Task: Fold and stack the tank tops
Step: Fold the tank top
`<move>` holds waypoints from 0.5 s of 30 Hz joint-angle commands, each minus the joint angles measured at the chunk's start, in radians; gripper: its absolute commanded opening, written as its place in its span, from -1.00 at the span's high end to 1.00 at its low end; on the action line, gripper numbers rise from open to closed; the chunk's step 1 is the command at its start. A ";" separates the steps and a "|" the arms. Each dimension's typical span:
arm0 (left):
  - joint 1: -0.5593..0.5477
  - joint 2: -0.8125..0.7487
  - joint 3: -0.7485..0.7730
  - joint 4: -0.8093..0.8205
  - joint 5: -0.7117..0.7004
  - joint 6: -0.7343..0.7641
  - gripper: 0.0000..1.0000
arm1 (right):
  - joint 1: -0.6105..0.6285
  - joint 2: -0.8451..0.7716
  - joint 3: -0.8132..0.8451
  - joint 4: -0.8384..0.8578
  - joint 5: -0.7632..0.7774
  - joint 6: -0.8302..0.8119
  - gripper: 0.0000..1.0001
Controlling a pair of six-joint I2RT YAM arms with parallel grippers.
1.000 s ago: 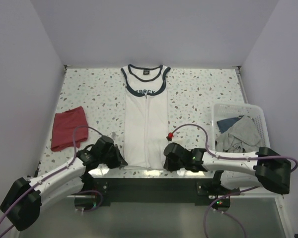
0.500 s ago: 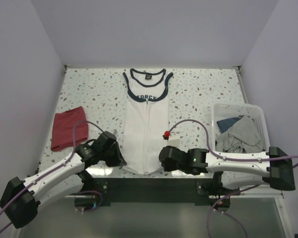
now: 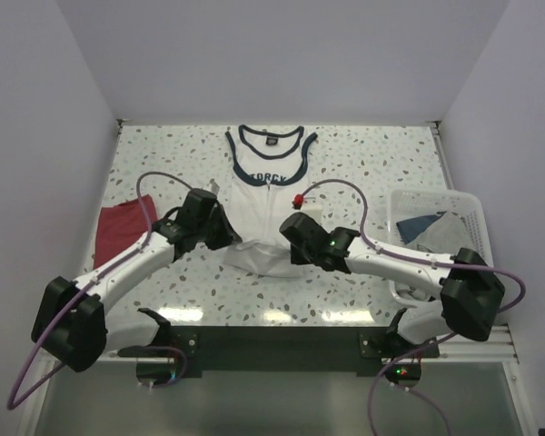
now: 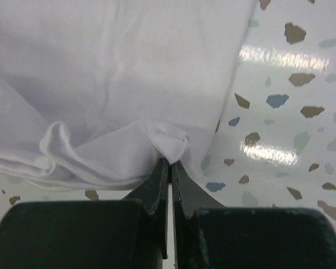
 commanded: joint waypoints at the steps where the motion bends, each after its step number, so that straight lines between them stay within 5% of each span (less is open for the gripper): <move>1: 0.025 0.081 0.122 0.133 -0.010 0.065 1.00 | -0.055 0.047 0.090 0.072 -0.003 -0.095 1.00; 15: 0.160 0.423 0.365 0.262 0.071 0.077 1.00 | -0.286 0.325 0.369 0.115 -0.083 -0.236 1.00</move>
